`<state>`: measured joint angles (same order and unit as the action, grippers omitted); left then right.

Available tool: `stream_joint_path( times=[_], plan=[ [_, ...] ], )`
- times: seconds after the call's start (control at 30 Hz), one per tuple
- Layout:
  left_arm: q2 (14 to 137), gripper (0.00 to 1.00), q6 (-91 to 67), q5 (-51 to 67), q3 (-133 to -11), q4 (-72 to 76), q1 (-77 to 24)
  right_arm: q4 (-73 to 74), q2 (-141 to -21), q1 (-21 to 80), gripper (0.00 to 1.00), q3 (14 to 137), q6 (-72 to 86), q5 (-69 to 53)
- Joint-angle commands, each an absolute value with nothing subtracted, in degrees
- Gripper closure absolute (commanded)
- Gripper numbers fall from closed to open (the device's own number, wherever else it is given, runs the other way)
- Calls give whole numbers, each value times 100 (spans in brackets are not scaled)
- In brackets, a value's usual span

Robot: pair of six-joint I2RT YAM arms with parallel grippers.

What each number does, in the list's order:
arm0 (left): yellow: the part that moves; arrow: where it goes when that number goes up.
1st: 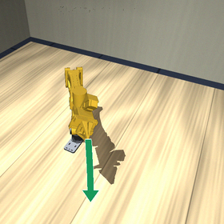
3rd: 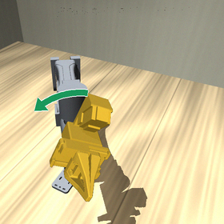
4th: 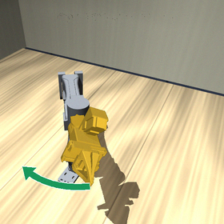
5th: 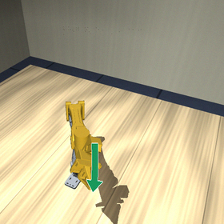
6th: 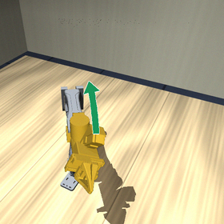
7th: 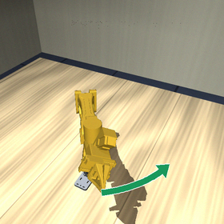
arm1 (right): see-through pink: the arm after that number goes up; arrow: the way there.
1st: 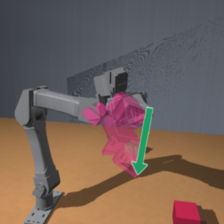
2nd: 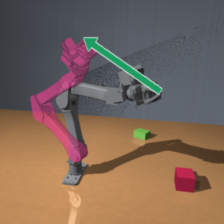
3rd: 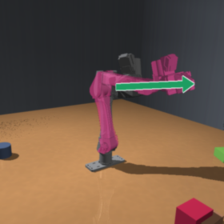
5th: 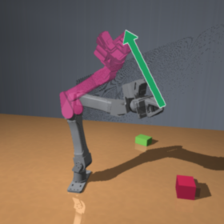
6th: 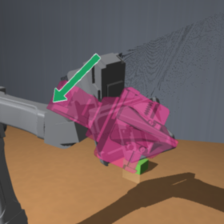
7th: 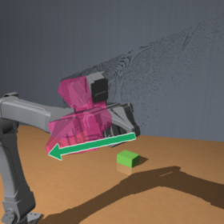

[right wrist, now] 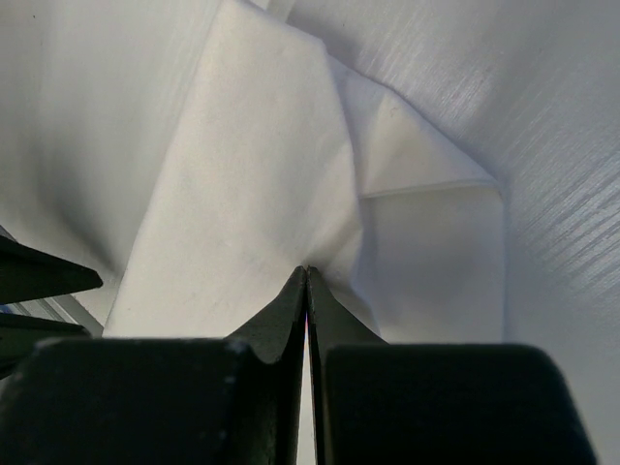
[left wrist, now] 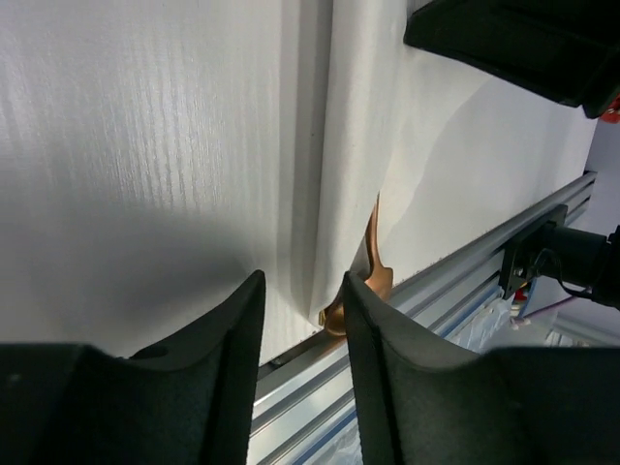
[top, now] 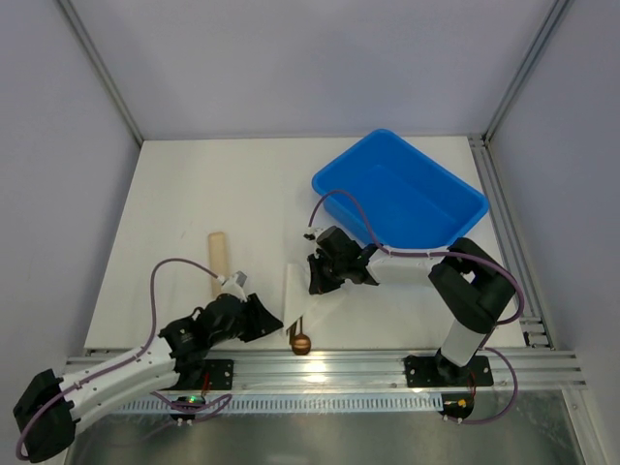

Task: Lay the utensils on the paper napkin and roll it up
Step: Roll the napkin at the center of the board.

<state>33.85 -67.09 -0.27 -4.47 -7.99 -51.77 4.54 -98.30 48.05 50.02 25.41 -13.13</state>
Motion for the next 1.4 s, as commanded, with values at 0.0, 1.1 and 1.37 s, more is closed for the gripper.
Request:
stream_joint_path(
  times=[0.0,1.1,1.37],
  plan=[
    [3112,58,-6566,-562,-1089,-1895,-5203,545,-9941,4834,96,5036,2408,-1064],
    [7242,100,-5554,-123,-2751,1020,-5212,642,-9870,4834,96,5010,2487,-941],
    [6795,100,-5493,-807,-2812,467,-5589,668,-10010,4834,96,5080,2487,-914]
  ],
)
